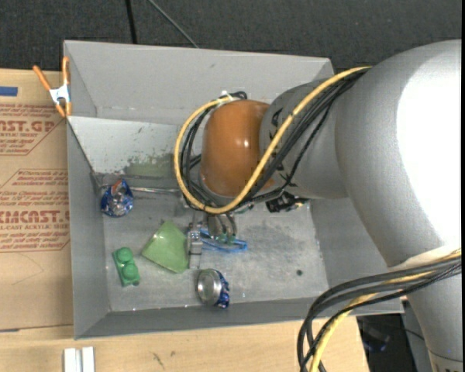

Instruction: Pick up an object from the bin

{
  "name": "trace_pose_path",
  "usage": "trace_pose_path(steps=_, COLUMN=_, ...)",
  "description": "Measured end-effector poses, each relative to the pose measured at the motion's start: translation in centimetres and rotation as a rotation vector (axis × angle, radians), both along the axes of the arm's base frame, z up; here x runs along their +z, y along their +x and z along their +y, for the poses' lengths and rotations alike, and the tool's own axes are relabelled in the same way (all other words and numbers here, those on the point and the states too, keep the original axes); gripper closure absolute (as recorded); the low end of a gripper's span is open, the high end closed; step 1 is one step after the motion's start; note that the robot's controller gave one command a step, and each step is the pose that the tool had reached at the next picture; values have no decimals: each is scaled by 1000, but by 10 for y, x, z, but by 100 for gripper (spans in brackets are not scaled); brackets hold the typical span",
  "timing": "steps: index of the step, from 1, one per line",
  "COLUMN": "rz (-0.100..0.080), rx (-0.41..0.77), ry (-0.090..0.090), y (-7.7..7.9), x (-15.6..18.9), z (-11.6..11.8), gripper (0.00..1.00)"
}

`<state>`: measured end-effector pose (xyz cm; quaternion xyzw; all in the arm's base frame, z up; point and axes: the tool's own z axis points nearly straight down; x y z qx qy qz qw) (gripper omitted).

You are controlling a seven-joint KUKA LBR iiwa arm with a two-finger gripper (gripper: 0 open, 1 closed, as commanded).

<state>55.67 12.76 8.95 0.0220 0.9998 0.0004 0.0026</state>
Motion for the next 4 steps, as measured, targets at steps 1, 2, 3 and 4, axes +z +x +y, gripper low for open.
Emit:
trace_pose_path(steps=1, rz=-3, rx=-17, ry=7, y=-17, x=-10, z=3, gripper=0)
trace_pose_path(steps=2, rz=13, rx=-370, ry=1, y=-32, x=-13, z=33, gripper=0)
trace_pose_path(steps=3, rz=8, rx=-370, ry=6, y=-30, x=-11, z=35, gripper=100)
trace_pose_path(steps=4, rz=-1, rx=-349, ry=5, y=-37, x=85, z=38, gripper=100)
